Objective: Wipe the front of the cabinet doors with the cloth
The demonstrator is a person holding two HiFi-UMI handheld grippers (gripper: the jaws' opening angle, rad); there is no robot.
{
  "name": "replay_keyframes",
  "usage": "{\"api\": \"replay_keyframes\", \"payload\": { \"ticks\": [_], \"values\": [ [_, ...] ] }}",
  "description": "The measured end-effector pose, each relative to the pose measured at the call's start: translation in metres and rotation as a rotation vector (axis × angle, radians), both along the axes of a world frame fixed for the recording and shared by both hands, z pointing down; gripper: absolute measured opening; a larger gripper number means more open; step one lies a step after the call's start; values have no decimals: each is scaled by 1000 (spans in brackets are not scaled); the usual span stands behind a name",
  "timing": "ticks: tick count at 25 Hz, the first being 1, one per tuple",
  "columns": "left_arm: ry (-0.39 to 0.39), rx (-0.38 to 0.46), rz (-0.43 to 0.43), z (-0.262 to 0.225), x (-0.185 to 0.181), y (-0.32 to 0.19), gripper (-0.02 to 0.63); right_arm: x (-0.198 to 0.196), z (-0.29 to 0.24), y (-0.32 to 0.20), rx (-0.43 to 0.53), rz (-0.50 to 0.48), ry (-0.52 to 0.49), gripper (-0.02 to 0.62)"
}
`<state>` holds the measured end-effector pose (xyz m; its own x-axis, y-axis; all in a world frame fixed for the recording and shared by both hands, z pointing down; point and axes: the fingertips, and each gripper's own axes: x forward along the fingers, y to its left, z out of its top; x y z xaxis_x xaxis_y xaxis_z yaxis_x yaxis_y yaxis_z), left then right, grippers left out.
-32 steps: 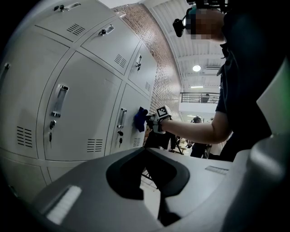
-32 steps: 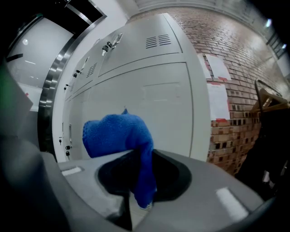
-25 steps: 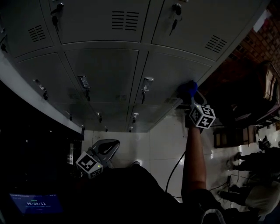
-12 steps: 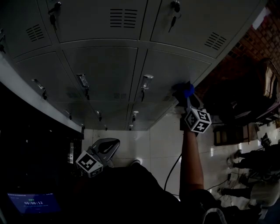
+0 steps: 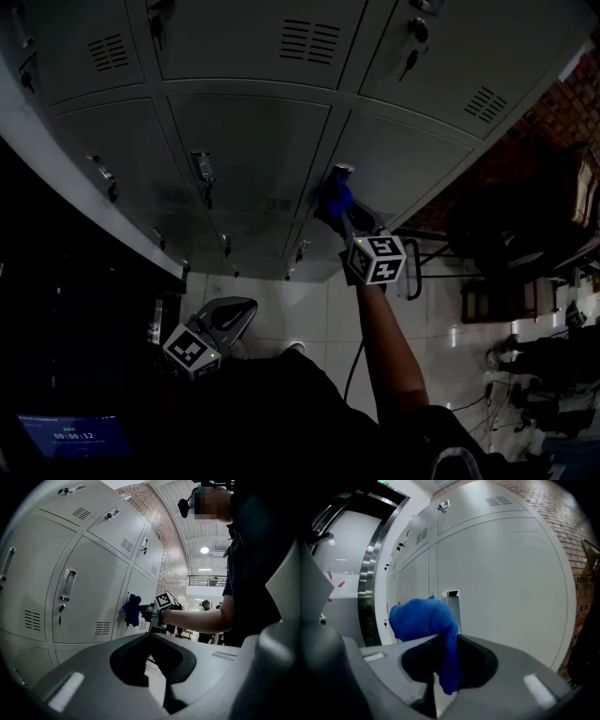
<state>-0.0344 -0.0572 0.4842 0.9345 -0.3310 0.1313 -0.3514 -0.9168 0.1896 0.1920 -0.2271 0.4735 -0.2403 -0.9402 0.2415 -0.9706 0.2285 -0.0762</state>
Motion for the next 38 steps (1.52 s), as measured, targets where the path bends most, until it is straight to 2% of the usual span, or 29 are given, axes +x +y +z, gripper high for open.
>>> {"api": "replay_keyframes", "payload": {
  "ticks": [7,14,23,26,30,33,38],
  "values": [
    [-7,-16,-50,4,-24,0,0,-8,14,-21,-27,4,19,69],
    [-10,-13,-51,5,-26,-1,0,18,22,-15,-21,69,-16,69],
    [-7,-16,-22,3,-6,-1,0,89,55,4,-96,189,8,69],
    [-31,-14,-16,8,-1,0,0,126,60,16,-101,269,-31,69],
    [-20,1,-13,13,7,0,0,177,64,33,-106,362,-82,69],
    [-22,14,-3,14,15,2,0,205,65,42,-101,396,-90,69],
    [-38,-1,5,15,28,5,0,231,69,52,-99,432,-100,69]
  ]
}}
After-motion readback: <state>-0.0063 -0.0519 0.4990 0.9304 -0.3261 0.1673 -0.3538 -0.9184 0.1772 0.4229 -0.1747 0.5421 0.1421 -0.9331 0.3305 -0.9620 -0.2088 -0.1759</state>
